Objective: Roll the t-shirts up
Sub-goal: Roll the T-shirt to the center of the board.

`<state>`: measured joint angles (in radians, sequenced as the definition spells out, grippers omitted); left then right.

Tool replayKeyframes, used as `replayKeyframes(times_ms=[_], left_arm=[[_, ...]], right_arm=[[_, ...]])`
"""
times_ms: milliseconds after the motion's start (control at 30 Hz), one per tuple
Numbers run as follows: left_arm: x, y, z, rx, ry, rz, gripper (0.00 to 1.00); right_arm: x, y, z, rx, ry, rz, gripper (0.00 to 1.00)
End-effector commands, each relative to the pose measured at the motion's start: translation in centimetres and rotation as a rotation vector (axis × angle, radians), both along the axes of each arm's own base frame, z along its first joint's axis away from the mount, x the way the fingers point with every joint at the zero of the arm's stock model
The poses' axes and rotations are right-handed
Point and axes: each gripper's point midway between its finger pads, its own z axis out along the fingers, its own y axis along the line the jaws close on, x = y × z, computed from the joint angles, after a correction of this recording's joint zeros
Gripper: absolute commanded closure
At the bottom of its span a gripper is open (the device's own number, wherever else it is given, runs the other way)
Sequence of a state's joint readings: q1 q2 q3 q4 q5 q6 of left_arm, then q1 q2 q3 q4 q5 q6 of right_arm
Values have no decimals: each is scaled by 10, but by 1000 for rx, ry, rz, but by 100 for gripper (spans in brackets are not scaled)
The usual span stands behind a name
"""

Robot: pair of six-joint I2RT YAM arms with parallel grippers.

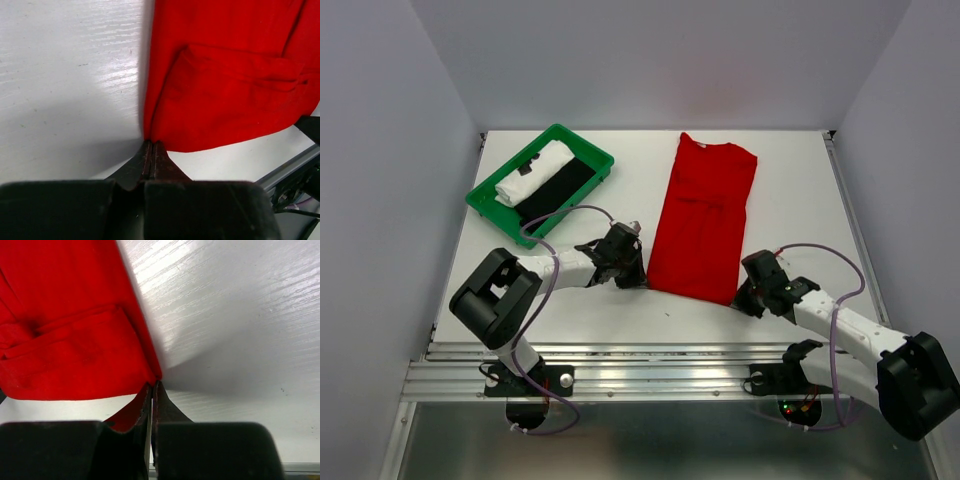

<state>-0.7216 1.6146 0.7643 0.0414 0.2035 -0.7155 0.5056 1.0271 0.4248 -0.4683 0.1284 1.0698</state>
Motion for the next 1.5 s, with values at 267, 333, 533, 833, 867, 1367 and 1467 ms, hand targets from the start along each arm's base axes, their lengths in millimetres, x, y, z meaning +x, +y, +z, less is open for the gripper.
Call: replayKeyframes(times_ms=[267, 333, 533, 833, 867, 1367, 1467], left_arm=[[4, 10, 20, 48, -20, 30, 100], [7, 9, 24, 45, -27, 32, 100], [15, 4, 35, 35, -38, 39, 100], [29, -4, 49, 32, -38, 44, 100], [30, -4, 49, 33, -37, 47, 100], [61, -4, 53, 67, -18, 58, 100], [69, -5, 54, 71, -20, 55, 100]], right_arm=[[13, -10, 31, -62, -73, -16, 99], [17, -10, 39, -64, -90, -17, 99], [23, -11, 52, -83, -113, -15, 99], [34, -12, 62, -108, -135, -18, 99], [35, -12, 63, -112, -137, -19, 99], [57, -18, 69, -214, -144, -26, 99], [63, -18, 71, -237, -146, -25, 99]])
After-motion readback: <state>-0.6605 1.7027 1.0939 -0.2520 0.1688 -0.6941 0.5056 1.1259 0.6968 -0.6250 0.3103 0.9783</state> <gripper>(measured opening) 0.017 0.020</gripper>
